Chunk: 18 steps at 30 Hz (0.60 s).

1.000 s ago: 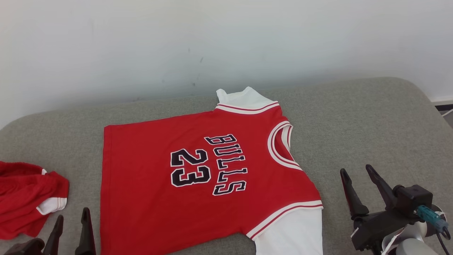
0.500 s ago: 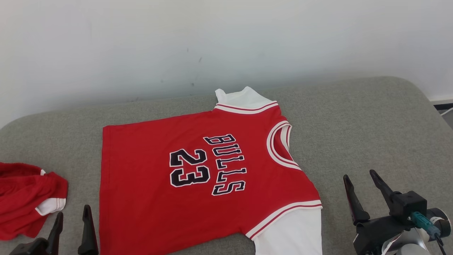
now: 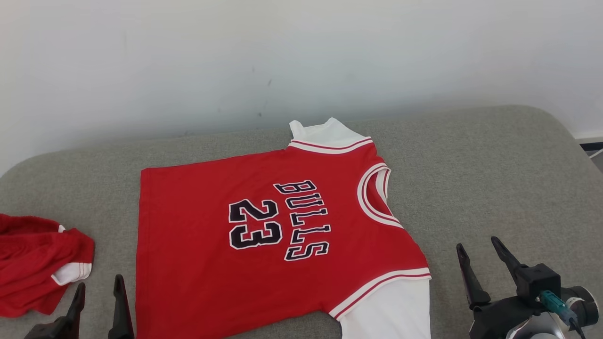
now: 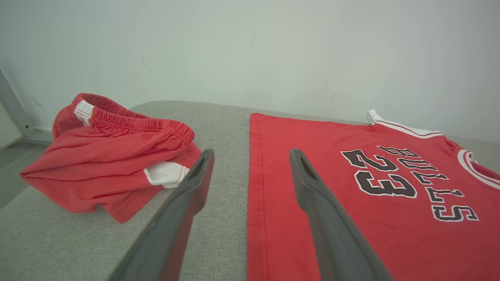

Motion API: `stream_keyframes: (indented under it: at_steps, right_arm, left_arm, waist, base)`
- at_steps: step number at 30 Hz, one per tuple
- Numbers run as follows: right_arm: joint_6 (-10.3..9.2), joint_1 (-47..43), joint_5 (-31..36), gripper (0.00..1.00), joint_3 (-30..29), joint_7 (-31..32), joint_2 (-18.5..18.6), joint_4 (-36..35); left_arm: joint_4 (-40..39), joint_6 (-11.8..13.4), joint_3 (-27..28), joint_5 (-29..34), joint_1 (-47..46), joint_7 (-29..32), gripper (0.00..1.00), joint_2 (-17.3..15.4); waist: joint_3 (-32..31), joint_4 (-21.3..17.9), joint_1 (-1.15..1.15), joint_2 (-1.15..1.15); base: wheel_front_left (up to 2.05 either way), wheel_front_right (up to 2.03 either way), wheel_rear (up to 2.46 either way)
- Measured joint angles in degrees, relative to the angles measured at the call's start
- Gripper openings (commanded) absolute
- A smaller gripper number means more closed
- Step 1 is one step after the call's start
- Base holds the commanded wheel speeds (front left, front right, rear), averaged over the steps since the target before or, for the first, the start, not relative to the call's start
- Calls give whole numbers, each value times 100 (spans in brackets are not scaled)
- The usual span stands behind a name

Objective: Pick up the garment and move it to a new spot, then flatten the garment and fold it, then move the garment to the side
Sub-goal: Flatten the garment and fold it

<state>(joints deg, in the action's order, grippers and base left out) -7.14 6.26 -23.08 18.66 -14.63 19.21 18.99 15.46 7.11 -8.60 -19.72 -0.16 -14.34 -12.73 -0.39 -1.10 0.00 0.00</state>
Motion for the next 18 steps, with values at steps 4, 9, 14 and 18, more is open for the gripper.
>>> stream_keyframes:
  at_steps: [4, 9, 14, 18]
  right_arm:
    - [0, -12, 0, 100, -38, 0, -7, 58]
    - [0, -12, 0, 100, -58, 0, -23, 45]
    - [1, -14, -12, 100, -177, 0, -57, -30]
    - [1, -56, -13, 100, -209, 0, -67, -98]
  left_arm:
    - [20, -1, -46, 141, -7, 3, 100, -7]
    - [35, -1, -118, 468, -2, 46, 100, -79]
    - [-35, -1, -201, 726, -2, 130, 100, -125]
    - [-121, -1, -212, 804, 1, 246, 100, -130]
  waist:
    - [-16, 38, 0, 0]
    - [-35, 58, 0, 0]
    - [-65, 81, 0, 0]
    - [-88, 99, 0, 0]
  base:
    - [0, 0, 0]
    - [0, 0, 0]
    - [0, 0, 0]
    - [0, 0, 0]
